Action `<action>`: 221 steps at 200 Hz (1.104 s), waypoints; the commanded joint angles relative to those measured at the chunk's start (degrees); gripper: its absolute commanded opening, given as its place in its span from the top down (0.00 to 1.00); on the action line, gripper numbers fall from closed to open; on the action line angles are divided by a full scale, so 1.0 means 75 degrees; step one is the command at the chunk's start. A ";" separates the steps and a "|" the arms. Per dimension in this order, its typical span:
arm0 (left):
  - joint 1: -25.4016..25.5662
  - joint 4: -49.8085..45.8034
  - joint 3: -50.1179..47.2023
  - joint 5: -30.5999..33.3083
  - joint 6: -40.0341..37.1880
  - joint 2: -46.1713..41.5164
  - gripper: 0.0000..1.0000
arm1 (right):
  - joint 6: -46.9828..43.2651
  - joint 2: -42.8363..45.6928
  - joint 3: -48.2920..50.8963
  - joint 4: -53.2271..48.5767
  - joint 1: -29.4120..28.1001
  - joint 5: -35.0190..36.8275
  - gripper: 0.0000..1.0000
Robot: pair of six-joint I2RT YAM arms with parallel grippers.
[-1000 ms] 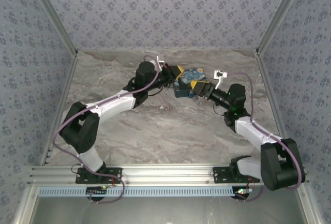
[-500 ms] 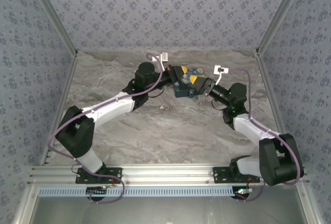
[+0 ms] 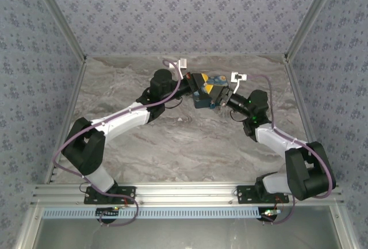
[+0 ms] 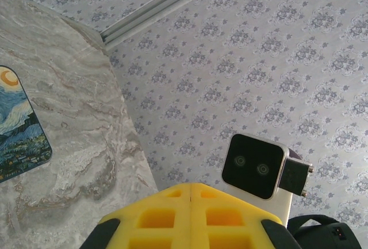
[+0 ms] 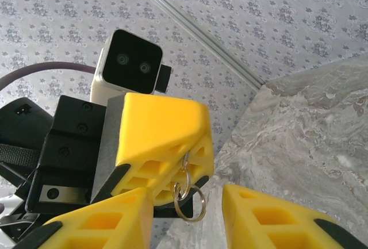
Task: Unlock the padlock with the key
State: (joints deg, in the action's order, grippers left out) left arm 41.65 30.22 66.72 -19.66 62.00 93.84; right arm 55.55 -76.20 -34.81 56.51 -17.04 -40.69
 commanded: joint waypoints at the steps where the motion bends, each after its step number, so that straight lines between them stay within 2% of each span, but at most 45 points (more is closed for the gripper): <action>1: 0.0037 0.0276 0.0222 0.0055 -0.0017 -0.0044 1.00 | 0.0058 -0.0049 -0.0269 0.0053 -0.0043 0.0127 0.65; 37: 0.0035 0.0307 0.0209 0.0054 0.0027 -0.0014 1.00 | 0.0064 -0.0083 -0.0300 -0.0043 -0.0049 0.0204 0.74; 179: 0.0033 0.0424 0.0162 0.0033 0.0241 0.0156 1.00 | 0.0185 -0.0200 -0.0417 -0.0058 -0.0119 0.0227 0.80; 221: 0.0037 0.0430 0.0149 0.0007 0.0221 0.0170 1.00 | 0.0182 -0.0191 -0.0413 -0.0125 -0.0121 0.0201 0.91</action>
State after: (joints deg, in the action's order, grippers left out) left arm 41.65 30.26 66.72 -19.22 63.68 94.78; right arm 56.77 -77.32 -35.94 55.46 -17.67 -39.59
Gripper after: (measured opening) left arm 0.043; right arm 0.115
